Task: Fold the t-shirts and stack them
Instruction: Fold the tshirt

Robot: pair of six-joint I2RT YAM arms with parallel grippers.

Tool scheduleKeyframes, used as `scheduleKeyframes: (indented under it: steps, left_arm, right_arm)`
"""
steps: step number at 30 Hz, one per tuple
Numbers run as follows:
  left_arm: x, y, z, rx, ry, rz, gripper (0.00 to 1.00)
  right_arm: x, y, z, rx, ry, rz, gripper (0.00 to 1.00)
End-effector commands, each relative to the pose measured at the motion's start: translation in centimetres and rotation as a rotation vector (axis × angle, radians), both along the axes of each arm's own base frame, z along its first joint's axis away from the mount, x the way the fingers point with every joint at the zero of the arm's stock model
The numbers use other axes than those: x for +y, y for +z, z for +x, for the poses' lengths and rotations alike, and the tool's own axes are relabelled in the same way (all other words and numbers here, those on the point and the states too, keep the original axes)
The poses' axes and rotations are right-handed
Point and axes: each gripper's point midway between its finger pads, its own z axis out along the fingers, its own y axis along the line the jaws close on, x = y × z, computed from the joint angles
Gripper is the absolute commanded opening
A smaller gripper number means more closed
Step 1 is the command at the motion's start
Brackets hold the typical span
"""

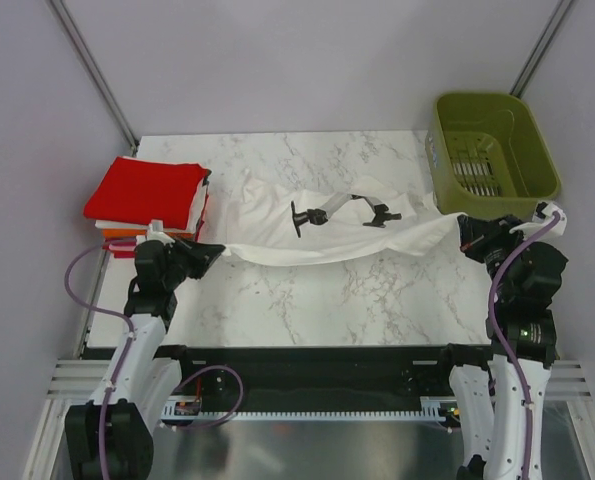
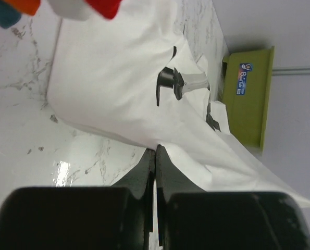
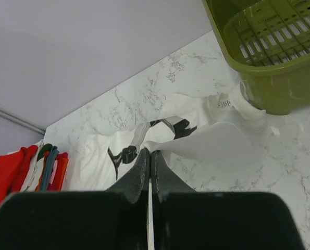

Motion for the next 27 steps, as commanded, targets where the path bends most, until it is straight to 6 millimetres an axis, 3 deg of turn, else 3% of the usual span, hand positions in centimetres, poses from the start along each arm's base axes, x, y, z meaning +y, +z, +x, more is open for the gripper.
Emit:
scheduleKeyframes:
  steps: [1,6,16,22,27]
  left_arm:
    - [0.9,-1.9,-1.0,0.038,0.069,-0.008,0.02]
    - [1.3,-2.7,-1.3,0.045,0.099,0.000,0.02]
    - [2.3,-3.4,0.8,0.122,0.137,0.035,0.02]
    - [2.6,-3.7,2.9,0.174,0.153,0.031,0.02]
    - [2.7,-2.9,4.4,0.171,0.154,0.028,0.02]
  right_arm:
    - [-0.3,-2.5,0.0,0.072,-0.010,-0.012,0.00]
    - [0.1,-7.0,1.0,0.177,0.025,0.017,0.00]
    - [0.3,-12.0,5.5,0.339,0.048,0.074,0.00]
    - [-0.2,-11.9,8.6,0.366,-0.006,0.036,0.00]
    - [-1.9,-10.0,11.1,0.347,-0.078,-0.009,0.00]
